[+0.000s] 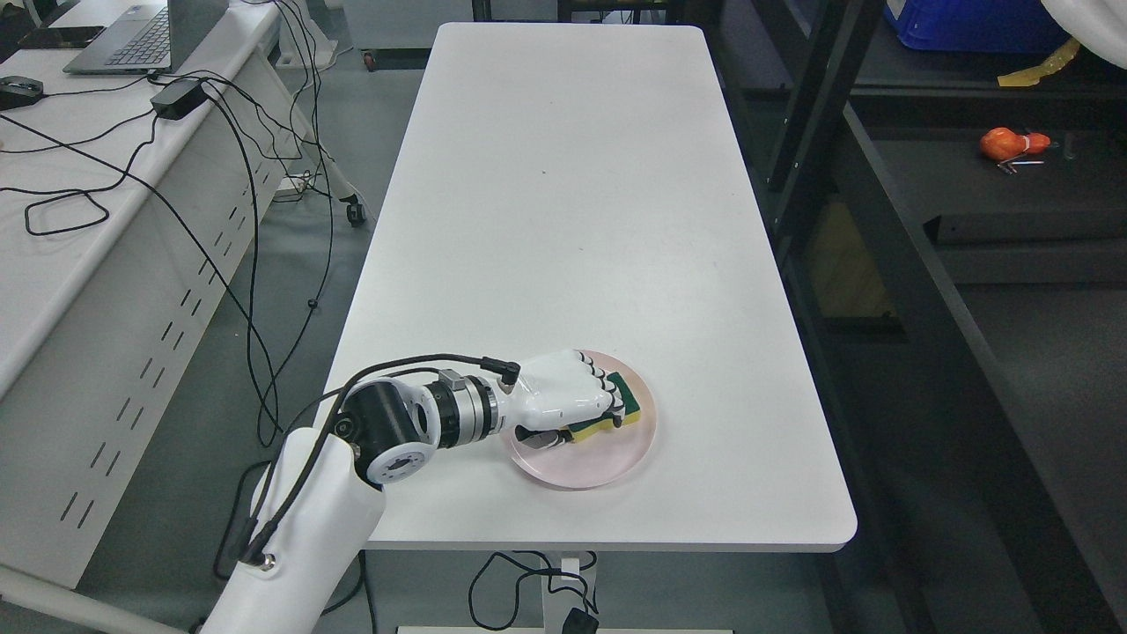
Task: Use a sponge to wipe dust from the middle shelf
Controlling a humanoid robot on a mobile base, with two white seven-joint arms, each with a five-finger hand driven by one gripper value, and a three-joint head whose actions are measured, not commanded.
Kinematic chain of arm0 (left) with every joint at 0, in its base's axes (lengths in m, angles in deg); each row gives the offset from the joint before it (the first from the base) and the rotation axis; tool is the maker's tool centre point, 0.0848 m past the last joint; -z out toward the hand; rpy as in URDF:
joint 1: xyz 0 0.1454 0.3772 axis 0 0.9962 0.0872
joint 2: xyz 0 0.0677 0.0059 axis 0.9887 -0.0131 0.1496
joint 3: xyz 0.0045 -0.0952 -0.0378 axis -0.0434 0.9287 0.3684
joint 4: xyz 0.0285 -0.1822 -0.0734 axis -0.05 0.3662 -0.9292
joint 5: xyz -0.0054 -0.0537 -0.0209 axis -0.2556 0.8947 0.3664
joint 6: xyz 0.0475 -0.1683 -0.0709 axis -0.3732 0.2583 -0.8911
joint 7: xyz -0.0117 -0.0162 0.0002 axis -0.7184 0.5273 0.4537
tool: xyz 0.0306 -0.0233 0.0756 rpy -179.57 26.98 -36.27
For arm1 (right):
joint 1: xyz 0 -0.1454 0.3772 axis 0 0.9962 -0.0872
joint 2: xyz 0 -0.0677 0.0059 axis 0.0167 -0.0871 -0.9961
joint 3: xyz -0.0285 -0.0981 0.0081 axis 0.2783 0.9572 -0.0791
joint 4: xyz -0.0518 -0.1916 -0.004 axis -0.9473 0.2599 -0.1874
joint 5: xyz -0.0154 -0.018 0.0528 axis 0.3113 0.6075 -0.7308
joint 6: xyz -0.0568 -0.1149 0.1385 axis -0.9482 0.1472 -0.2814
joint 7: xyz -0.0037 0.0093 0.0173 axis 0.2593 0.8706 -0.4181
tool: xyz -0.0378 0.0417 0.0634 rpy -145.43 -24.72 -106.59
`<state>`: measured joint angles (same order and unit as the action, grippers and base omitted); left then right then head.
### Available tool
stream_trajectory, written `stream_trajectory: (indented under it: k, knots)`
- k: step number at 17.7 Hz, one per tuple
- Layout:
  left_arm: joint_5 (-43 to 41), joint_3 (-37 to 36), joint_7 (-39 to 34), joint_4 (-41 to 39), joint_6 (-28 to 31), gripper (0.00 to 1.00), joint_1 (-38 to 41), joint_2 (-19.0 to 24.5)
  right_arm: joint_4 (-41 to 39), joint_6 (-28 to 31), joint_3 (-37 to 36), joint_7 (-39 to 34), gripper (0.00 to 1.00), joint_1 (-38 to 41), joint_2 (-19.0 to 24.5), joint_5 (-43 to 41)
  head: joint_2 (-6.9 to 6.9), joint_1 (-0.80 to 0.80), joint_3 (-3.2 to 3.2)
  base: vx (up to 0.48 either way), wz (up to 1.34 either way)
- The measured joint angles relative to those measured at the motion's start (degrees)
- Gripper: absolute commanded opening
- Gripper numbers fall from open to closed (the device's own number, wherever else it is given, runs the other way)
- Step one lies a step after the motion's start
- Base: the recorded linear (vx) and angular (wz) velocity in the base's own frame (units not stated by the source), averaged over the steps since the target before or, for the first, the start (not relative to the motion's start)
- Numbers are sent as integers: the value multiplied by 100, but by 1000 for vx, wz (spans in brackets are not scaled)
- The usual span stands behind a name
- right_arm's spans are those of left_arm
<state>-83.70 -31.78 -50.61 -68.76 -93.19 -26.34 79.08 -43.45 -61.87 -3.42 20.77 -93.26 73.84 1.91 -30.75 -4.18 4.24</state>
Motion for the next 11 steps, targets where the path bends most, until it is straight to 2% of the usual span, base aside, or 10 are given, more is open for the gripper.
stream_trajectory:
  k: [5, 8, 10, 11]
  knots:
    - [93, 142, -6, 7, -7, 19, 97, -22, 0, 0, 0, 0, 100, 0, 0, 0, 0, 0, 0, 0, 0]
    - [280, 226, -7, 12, -25, 12, 153, -33, 0, 0, 0, 0, 100, 0, 0, 0, 0, 0, 0, 0, 0]
    - [442, 306, 0, 14, -43, 0, 178, -40, 0, 0, 0, 0, 100, 0, 0, 0, 0, 0, 0, 0, 0]
    - [547, 346, 4, 16, -83, 0, 183, -45, 0, 0, 0, 0, 100, 0, 0, 0, 0, 0, 0, 0, 0]
